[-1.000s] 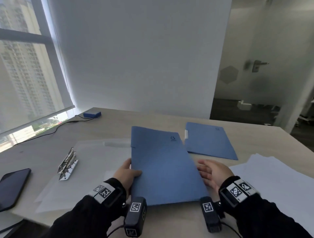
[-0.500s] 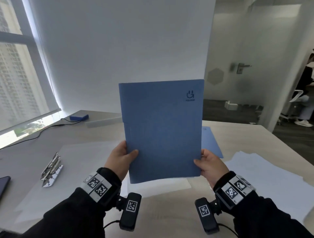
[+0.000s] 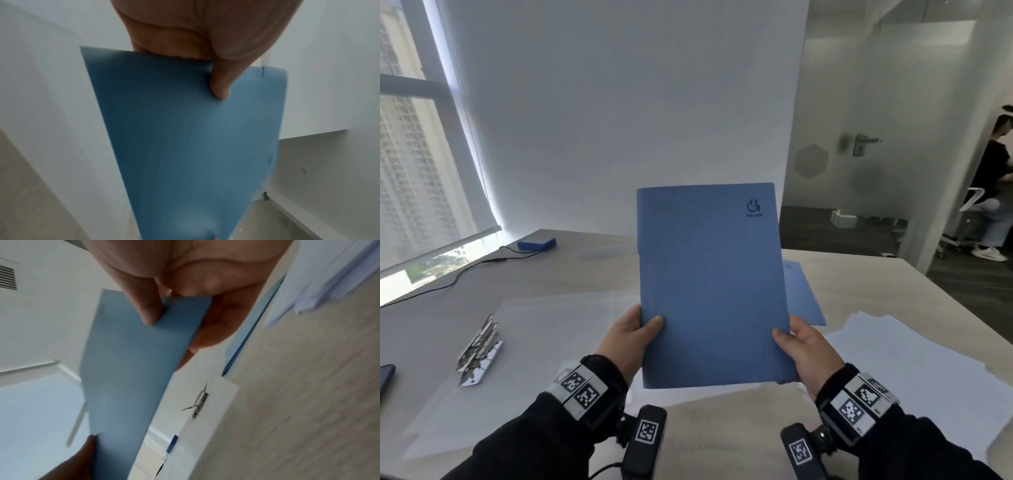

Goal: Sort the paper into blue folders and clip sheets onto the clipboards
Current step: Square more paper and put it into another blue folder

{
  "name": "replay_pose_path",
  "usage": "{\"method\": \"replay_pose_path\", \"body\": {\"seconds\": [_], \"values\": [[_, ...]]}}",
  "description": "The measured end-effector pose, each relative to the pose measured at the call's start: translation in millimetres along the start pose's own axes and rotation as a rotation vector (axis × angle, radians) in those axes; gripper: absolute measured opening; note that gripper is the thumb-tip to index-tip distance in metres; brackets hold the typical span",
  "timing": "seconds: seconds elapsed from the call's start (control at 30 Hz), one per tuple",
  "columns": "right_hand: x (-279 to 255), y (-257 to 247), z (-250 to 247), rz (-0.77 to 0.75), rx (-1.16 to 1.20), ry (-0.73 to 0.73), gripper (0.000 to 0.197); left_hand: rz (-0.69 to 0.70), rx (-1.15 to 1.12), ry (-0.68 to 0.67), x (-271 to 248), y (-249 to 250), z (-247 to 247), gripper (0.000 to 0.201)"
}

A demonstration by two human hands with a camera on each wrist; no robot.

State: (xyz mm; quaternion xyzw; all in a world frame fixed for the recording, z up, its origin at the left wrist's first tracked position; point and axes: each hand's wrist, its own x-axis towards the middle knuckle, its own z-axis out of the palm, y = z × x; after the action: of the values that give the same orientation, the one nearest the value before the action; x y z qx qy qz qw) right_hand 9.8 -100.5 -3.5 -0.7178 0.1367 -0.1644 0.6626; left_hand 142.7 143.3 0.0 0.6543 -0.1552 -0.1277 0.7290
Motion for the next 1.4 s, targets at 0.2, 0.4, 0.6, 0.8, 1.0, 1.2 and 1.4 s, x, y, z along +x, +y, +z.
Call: {"method": "replay_pose_path", "body": {"seconds": [0.2, 0.4, 0.6, 0.8, 1.0, 1.2, 1.4], "values": [[-3.6, -1.3, -4.3, -0.099, 0.044, 0.100, 0.030, 0.081, 0.571, 0.185, -1.0, 12.0, -15.0, 0.016], [-6.8, -0.5, -11.5, -0.120, 0.024, 0.092, 0.032, 0.407, 1.022, 0.411, -0.3, 35.6, -32.7, 0.023], [-12.2, -7.3, -11.2, -0.131, 0.017, 0.037, 0.031, 0.035, 1.228, 0.226, 12.0, 43.2, -38.5, 0.045], [-12.6, -6.4, -8.6, -0.119, 0.033, 0.044, 0.031, -0.146, 0.505, 0.109, 4.9, 36.5, -25.8, 0.034], [-9.9, 6.5, 1.3, -0.101, 0.087, 0.056, 0.035, -0.189, -0.249, 0.198, -5.2, 23.1, 2.6, 0.023], [-7.3, 13.0, 0.5, -0.039, 0.148, 0.064, 0.033, -0.156, -0.310, 0.190, 5.8, 8.3, 18.5, 0.020], [-7.8, 14.7, -27.2, 0.167, 0.009, 0.065, 0.024, -0.171, -0.359, 0.156, 17.8, 0.5, 25.3, 0.018]]}}
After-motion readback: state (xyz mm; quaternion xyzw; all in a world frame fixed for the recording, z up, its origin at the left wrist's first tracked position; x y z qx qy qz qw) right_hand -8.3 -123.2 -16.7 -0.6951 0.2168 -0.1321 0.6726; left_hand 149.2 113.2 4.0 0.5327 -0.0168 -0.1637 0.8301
